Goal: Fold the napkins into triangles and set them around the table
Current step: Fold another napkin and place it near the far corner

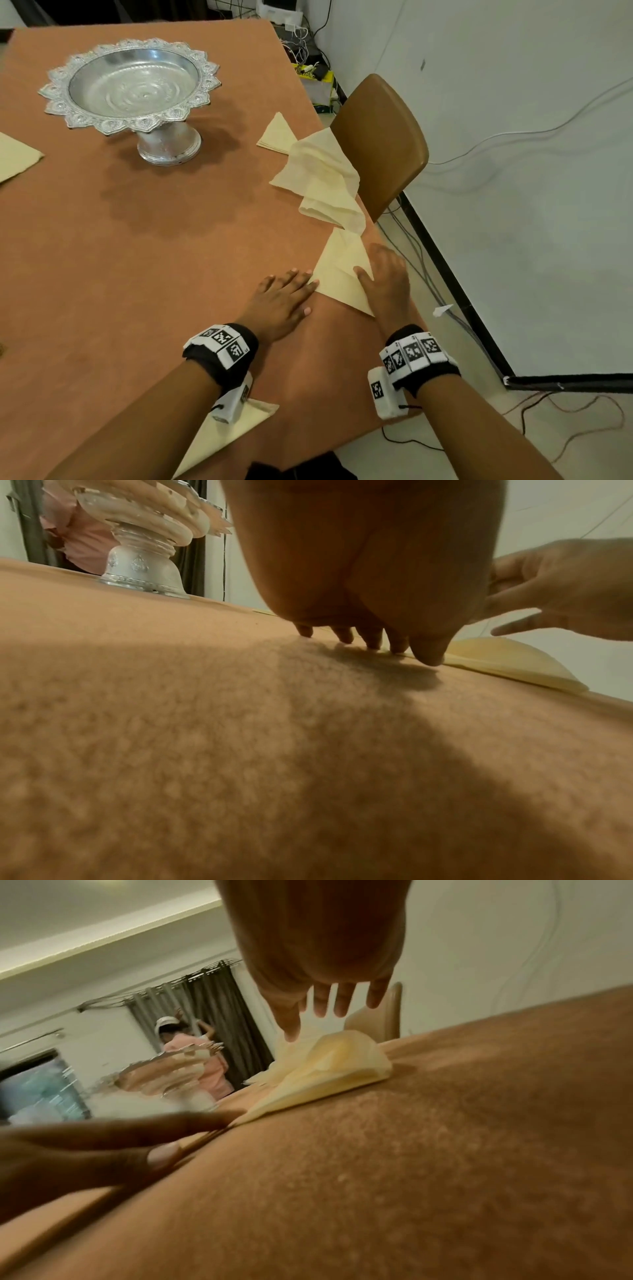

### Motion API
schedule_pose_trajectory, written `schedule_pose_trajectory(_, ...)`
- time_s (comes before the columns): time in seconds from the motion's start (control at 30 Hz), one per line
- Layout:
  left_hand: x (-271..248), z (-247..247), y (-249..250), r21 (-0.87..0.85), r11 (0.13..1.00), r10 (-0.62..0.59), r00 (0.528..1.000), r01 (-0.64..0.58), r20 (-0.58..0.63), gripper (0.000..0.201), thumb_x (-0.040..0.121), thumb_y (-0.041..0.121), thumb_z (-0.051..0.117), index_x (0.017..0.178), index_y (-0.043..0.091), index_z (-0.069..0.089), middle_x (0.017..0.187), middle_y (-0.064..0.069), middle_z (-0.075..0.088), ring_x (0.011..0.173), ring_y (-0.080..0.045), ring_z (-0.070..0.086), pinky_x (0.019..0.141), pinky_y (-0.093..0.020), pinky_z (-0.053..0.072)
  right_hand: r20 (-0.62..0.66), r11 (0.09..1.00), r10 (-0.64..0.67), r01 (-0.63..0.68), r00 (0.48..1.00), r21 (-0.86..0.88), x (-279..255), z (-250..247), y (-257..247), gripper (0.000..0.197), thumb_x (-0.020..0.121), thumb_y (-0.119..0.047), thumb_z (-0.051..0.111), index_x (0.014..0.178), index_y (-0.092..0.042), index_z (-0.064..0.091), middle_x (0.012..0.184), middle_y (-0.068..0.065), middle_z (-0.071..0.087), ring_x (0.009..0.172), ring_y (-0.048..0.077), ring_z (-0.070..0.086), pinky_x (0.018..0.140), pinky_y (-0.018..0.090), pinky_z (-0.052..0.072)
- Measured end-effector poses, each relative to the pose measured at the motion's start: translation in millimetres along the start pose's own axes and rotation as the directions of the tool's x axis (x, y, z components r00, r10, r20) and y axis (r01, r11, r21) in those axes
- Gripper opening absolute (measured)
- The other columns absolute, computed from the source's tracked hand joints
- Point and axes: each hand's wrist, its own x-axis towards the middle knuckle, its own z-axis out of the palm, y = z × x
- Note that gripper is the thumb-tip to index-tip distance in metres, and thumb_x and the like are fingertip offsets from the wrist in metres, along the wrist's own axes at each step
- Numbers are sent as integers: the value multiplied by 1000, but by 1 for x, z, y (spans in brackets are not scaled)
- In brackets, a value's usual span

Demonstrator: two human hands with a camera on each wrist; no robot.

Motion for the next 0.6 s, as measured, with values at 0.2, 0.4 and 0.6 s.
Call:
schedule_pose_trajectory(0.2,2,-1,-4,-3,1000,8,1000,-8,29,76,79,63,-6,151,39,2,160,14,-3,147,-13,-2,115,-42,5,150,956,202,-228,968,186,19,-5,11,76,77,-32,76,141,-20,36,124,8,59,114,26,56,93,44,49)
schedule_pose_trajectory(0.4,1,1,-6,-49,999,20,999,-18,42,77,78,65,-4,150,39,-1,158,15,-8,146,-12,-7,115,-42,0,195,946,-205,245,959,-212,14,-6,7,62,76,-32,75,131,-19,50,132,5,52,120,25,48,89,42,43)
schedule_pose_trajectory(0.6,1,4,-10,-49,998,38,998,-35,51,75,80,70,-1,149,40,-6,149,19,-21,136,-3,-20,114,-42,-2,88,874,-324,334,942,-354,23,-4,4,11,76,-14,75,84,-19,71,72,-1,67,65,19,59,63,32,42)
